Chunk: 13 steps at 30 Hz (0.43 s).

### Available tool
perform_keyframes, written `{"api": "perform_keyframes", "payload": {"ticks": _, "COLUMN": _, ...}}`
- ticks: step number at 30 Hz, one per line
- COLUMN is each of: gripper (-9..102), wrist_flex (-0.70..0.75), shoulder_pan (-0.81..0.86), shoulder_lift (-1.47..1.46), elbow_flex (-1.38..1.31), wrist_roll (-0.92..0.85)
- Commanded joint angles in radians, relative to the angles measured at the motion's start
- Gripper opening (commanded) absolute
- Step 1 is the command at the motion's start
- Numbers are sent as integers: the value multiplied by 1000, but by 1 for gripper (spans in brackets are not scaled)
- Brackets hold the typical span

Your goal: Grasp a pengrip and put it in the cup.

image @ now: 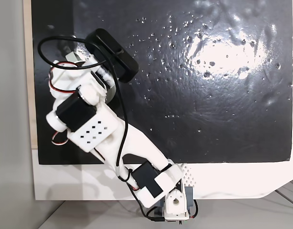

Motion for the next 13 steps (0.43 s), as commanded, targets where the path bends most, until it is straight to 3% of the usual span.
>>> {"api": "perform_keyframes", "payload": {"ticks": 1, "gripper": 34, "wrist_flex": 9, "shoulder_pan": 11, "shoulder_lift": 84, "elbow_flex": 9, "wrist_roll": -6}}
{"api": "perform_keyframes", "payload": {"ticks": 13, "gripper": 34, "wrist_flex": 9, "shoulder_pan": 12, "shoulder_lift": 112, "elbow_flex": 37, "wrist_roll": -9}}
